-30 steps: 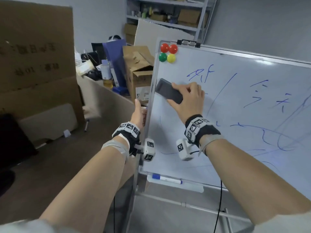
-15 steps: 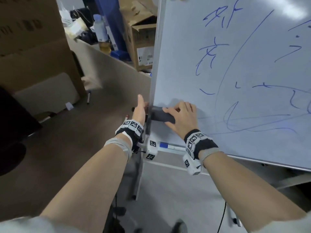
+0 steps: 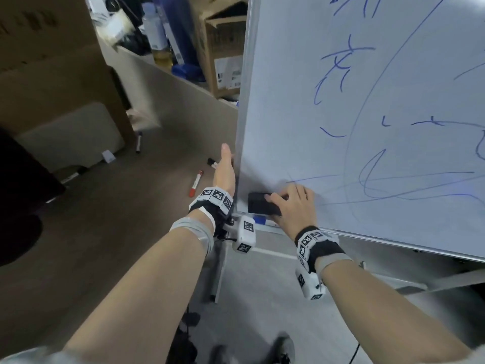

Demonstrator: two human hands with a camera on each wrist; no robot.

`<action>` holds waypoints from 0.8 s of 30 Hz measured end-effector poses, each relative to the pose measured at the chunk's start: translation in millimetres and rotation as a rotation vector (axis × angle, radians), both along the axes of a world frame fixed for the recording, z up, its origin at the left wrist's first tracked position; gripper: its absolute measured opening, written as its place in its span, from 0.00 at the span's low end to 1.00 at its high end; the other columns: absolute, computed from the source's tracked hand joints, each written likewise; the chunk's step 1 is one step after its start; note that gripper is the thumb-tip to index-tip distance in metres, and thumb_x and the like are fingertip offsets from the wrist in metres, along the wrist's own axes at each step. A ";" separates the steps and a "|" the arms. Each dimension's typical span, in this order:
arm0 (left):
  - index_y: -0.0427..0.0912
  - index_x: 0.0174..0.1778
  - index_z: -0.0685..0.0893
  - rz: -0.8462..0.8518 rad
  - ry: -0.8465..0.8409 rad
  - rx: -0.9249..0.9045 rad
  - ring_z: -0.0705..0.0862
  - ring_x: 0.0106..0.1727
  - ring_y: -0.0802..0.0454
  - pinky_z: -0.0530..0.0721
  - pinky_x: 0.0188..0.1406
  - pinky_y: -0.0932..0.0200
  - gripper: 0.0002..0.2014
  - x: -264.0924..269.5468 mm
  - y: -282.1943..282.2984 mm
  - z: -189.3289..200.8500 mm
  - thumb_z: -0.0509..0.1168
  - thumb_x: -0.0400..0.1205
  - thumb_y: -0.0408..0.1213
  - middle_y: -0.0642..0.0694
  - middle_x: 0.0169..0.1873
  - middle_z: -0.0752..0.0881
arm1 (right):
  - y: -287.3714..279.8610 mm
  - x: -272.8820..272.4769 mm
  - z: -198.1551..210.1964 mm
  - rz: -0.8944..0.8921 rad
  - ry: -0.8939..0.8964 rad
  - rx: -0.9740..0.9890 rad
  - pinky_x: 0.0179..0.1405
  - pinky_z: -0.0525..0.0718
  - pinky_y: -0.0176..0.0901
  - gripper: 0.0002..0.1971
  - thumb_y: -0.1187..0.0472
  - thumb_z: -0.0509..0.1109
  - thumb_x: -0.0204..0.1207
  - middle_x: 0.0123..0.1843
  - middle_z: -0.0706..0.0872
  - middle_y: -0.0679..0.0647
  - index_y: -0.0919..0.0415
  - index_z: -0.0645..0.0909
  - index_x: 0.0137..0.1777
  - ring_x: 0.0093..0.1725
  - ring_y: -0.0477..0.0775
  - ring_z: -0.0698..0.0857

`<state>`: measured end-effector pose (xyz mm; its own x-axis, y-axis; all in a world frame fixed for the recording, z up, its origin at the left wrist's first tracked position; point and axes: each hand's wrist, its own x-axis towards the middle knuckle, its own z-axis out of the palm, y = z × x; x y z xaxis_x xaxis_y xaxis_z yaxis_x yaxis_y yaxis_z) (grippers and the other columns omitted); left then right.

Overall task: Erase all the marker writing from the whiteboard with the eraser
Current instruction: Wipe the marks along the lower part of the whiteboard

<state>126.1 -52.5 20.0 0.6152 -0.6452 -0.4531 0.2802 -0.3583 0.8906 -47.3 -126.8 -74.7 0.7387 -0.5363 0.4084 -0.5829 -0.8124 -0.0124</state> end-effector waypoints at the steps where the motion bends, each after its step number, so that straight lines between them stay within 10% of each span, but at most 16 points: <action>1: 0.47 0.79 0.73 0.013 -0.002 0.006 0.68 0.81 0.47 0.56 0.80 0.60 0.42 -1.5 0.2 2.0 0.40 0.80 0.73 0.46 0.80 0.72 | -0.1 -1.4 -2.2 -0.003 0.009 -0.001 0.53 0.66 0.52 0.29 0.51 0.90 0.52 0.45 0.78 0.53 0.44 0.85 0.55 0.47 0.59 0.76; 5: 0.48 0.85 0.63 0.032 -0.050 0.036 0.54 0.87 0.49 0.46 0.84 0.54 0.37 -9.6 1.2 19.9 0.38 0.85 0.67 0.50 0.85 0.61 | -10.6 2.0 45.5 -0.015 -0.088 -0.075 0.57 0.68 0.54 0.28 0.49 0.87 0.59 0.48 0.78 0.53 0.44 0.85 0.60 0.49 0.59 0.77; 9: 0.43 0.82 0.68 0.032 -0.145 0.008 0.66 0.83 0.42 0.56 0.85 0.43 0.50 -6.2 -17.0 57.4 0.36 0.74 0.76 0.42 0.81 0.69 | -40.2 11.4 145.0 -0.134 -0.367 -0.121 0.59 0.67 0.53 0.27 0.46 0.84 0.63 0.52 0.80 0.52 0.43 0.85 0.64 0.53 0.59 0.76; 13: 0.41 0.82 0.66 0.085 -0.264 -0.255 0.67 0.82 0.43 0.59 0.81 0.52 0.36 -8.6 -45.9 138.8 0.43 0.86 0.63 0.41 0.81 0.68 | -72.3 8.1 232.5 -0.206 -0.505 -0.174 0.60 0.69 0.53 0.29 0.44 0.82 0.65 0.56 0.79 0.51 0.41 0.83 0.68 0.57 0.59 0.76; 24: 0.31 0.75 0.73 0.233 -0.361 -0.258 0.74 0.77 0.39 0.67 0.75 0.57 0.29 1.6 -82.3 135.7 0.43 0.91 0.50 0.34 0.75 0.76 | -77.2 3.0 176.9 0.003 -0.311 -0.280 0.54 0.68 0.52 0.27 0.48 0.86 0.63 0.50 0.80 0.53 0.46 0.85 0.63 0.49 0.60 0.78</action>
